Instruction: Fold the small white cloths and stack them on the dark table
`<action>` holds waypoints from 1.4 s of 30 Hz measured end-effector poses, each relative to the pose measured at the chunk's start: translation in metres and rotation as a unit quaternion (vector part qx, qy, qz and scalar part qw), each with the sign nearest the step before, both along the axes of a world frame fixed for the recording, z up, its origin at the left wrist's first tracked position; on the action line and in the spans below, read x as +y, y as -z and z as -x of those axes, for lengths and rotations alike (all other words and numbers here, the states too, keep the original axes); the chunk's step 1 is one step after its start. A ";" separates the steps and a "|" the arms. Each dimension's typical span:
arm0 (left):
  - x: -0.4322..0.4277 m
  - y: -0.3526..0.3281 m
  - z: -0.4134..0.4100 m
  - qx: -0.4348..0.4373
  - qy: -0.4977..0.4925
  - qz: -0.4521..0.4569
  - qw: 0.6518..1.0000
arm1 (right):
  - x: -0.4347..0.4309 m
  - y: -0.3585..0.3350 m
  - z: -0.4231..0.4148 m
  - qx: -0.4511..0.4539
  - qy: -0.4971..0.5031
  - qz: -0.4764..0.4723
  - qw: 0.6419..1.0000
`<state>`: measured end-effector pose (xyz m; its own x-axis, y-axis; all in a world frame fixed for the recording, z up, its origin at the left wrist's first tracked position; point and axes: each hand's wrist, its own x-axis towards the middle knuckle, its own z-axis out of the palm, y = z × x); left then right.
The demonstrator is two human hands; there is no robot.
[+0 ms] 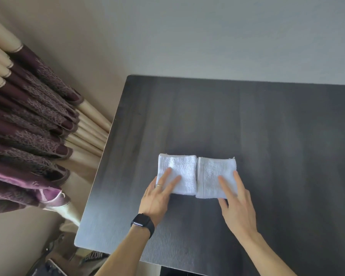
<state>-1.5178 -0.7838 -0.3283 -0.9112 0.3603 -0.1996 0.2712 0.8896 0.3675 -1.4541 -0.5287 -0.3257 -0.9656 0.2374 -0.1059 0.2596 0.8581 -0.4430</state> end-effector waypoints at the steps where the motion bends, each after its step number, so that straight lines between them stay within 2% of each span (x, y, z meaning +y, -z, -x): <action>1: -0.002 -0.002 0.008 0.000 -0.007 -0.009 1.000 | 0.000 0.000 0.010 0.001 -0.001 -0.003 1.000; 13: -0.031 -0.003 0.124 0.021 -0.037 -0.030 0.999 | -0.042 0.007 0.134 0.011 -0.031 0.011 0.999; 30: -0.071 0.019 0.385 0.067 -0.008 -0.046 0.997 | -0.082 0.010 0.380 0.025 -0.015 -0.006 1.000; 35: -0.071 0.022 0.429 0.074 0.006 -0.027 0.997 | -0.080 0.012 0.414 0.025 -0.009 -0.011 1.000; 42: -0.071 0.023 0.433 0.073 0.040 0.014 0.996 | -0.076 0.010 0.418 0.005 -0.023 -0.021 1.000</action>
<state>-1.9510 -0.8549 -0.3515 -0.8997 0.4294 -0.0784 0.3907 0.8722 0.2943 -1.8717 -0.6047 -0.3360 -0.9766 0.1969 -0.0862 0.2149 0.8868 -0.4092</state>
